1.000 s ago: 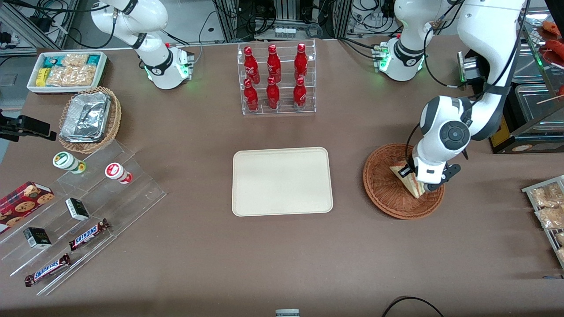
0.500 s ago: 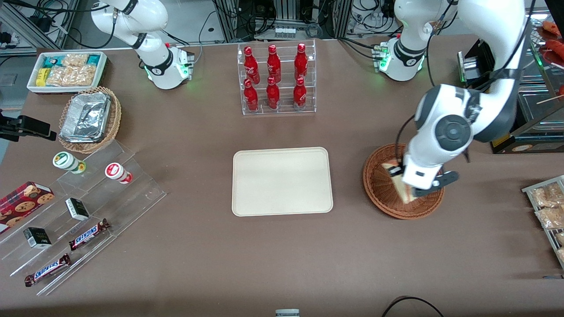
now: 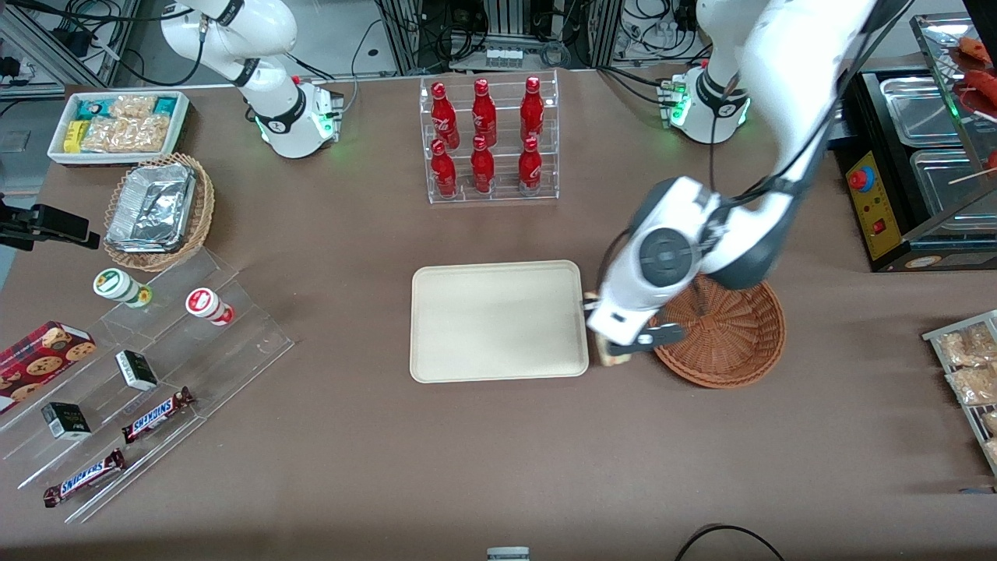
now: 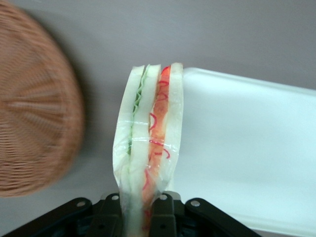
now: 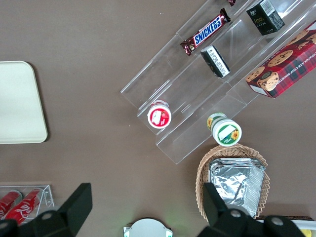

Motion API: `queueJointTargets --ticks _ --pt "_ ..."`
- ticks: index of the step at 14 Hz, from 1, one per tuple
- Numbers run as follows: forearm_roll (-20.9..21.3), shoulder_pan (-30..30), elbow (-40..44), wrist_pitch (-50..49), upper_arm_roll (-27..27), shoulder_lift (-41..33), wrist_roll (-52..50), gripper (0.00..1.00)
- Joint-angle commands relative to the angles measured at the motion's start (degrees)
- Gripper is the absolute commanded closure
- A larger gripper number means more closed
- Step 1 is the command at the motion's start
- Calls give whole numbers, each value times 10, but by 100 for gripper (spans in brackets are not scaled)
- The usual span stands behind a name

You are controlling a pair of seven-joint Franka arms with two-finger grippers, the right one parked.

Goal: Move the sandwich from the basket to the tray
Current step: 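Carry the sandwich with the left gripper over the cream tray and lower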

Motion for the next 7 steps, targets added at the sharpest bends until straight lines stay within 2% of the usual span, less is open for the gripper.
queueJointTargets --ticks 1,4,7 --pt "10 -65 98 -15 13 75 -33 100" --pt "10 -138 167 -17 35 131 -90 100" --pt "9 -242 225 -16 115 176 -149 100"
